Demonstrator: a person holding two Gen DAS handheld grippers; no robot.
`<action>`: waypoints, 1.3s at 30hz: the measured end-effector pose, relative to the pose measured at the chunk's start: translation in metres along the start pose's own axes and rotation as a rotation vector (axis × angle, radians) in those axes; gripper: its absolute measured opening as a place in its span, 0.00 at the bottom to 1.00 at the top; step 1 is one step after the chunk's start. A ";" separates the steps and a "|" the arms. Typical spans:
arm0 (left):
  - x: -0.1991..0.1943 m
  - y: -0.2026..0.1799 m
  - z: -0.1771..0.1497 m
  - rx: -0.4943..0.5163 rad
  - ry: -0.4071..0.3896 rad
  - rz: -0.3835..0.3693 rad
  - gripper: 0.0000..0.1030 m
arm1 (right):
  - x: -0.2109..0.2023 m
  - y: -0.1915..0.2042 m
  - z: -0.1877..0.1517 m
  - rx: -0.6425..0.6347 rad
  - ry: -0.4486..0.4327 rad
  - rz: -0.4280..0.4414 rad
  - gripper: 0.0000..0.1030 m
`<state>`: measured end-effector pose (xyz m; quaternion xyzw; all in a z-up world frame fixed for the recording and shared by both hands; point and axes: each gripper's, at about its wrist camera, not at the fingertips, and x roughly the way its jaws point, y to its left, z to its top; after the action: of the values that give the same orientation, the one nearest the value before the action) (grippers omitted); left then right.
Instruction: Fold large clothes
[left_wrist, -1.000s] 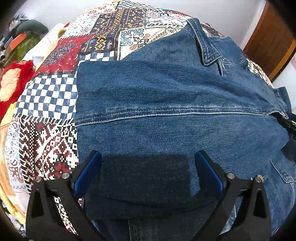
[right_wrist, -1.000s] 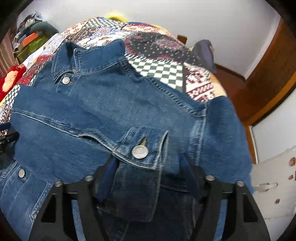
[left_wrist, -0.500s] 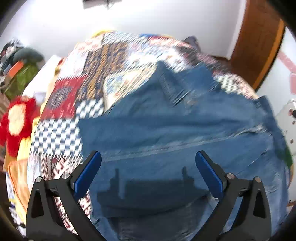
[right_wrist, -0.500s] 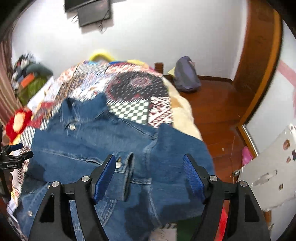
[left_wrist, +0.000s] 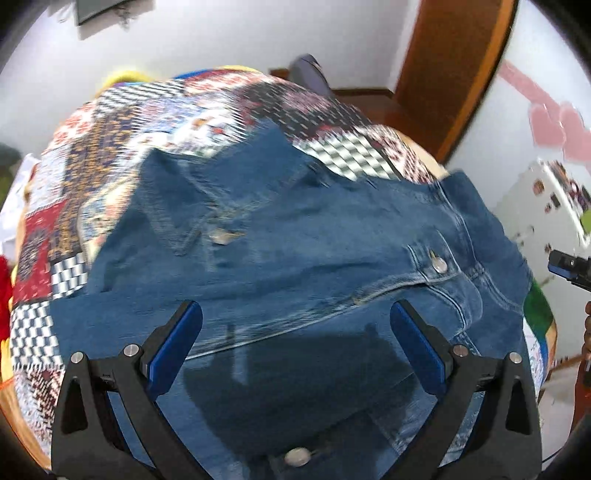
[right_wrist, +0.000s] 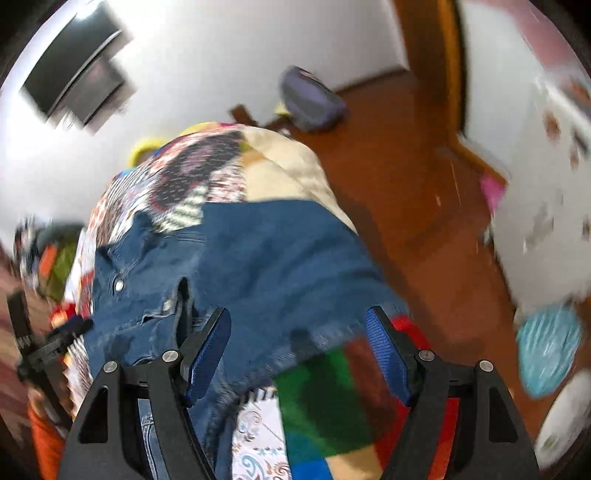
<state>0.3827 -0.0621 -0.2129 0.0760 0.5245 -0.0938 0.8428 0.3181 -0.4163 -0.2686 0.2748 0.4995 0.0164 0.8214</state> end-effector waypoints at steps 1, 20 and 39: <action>0.009 -0.007 0.000 0.014 0.017 -0.007 1.00 | 0.005 -0.013 -0.003 0.061 0.022 0.030 0.71; 0.055 -0.016 -0.026 -0.036 0.102 -0.031 0.99 | 0.082 -0.045 0.010 0.308 0.020 0.102 0.48; -0.047 0.021 -0.027 -0.040 -0.102 0.029 0.99 | -0.023 0.109 0.042 -0.067 -0.252 0.287 0.14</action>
<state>0.3437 -0.0323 -0.1818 0.0617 0.4814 -0.0750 0.8711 0.3691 -0.3487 -0.1843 0.3157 0.3474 0.1151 0.8754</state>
